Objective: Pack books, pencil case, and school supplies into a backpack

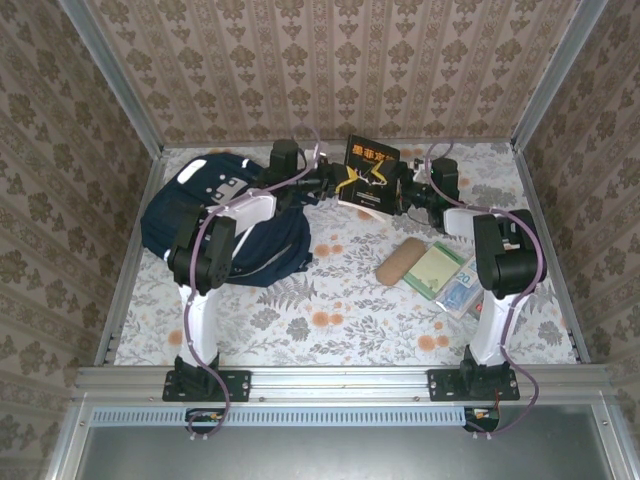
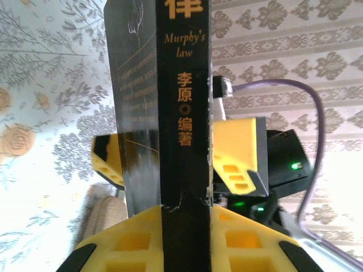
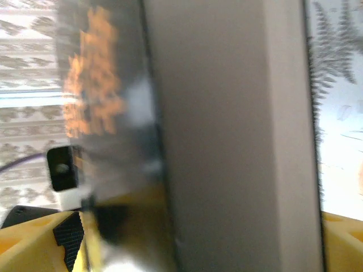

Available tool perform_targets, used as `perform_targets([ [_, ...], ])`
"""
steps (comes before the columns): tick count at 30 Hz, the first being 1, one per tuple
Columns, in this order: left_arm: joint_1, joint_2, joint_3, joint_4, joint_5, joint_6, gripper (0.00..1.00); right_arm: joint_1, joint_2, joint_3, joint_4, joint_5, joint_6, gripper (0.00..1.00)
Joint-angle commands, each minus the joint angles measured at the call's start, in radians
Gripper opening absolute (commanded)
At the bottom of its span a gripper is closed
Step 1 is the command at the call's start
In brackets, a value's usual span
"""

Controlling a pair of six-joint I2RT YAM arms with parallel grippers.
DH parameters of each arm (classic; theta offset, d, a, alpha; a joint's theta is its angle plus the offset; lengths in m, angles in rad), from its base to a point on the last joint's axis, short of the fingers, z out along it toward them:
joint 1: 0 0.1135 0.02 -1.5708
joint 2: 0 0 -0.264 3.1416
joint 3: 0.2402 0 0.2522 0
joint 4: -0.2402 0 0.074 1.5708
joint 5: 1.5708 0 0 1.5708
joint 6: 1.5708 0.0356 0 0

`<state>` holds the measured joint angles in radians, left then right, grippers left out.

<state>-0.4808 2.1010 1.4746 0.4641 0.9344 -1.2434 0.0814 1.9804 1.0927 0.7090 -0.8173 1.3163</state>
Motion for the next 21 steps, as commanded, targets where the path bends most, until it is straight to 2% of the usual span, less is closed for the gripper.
perform_targets([
  [1,0.011,-0.022,-0.012,0.233,0.043,-0.111,0.00,0.001,0.067,-0.001,0.373,-0.077,0.266,0.96],
  [3,0.014,-0.037,-0.027,0.188,0.041,-0.069,0.00,0.003,0.081,0.009,0.422,-0.082,0.312,0.90],
  [6,0.018,-0.066,-0.044,0.090,0.036,0.012,0.00,0.001,0.057,0.004,0.365,-0.082,0.270,0.82],
  [9,0.018,-0.079,-0.060,0.039,0.038,0.056,0.00,0.001,0.024,0.000,0.298,-0.094,0.217,0.66],
  [11,0.018,-0.082,-0.067,0.016,0.041,0.071,0.00,0.001,0.008,-0.001,0.265,-0.098,0.196,0.46],
  [13,0.018,-0.087,-0.068,-0.016,0.042,0.096,0.00,0.000,-0.002,0.001,0.235,-0.106,0.173,0.19],
  [15,0.018,-0.094,-0.061,-0.071,0.040,0.139,0.10,0.000,-0.014,-0.002,0.188,-0.109,0.142,0.00],
  [18,0.062,-0.115,-0.039,-0.229,0.018,0.249,0.29,-0.002,-0.046,-0.011,0.100,-0.106,0.067,0.00],
  [21,0.092,-0.144,-0.034,-0.353,0.003,0.347,0.36,-0.002,-0.088,-0.012,-0.012,-0.107,-0.026,0.00],
])
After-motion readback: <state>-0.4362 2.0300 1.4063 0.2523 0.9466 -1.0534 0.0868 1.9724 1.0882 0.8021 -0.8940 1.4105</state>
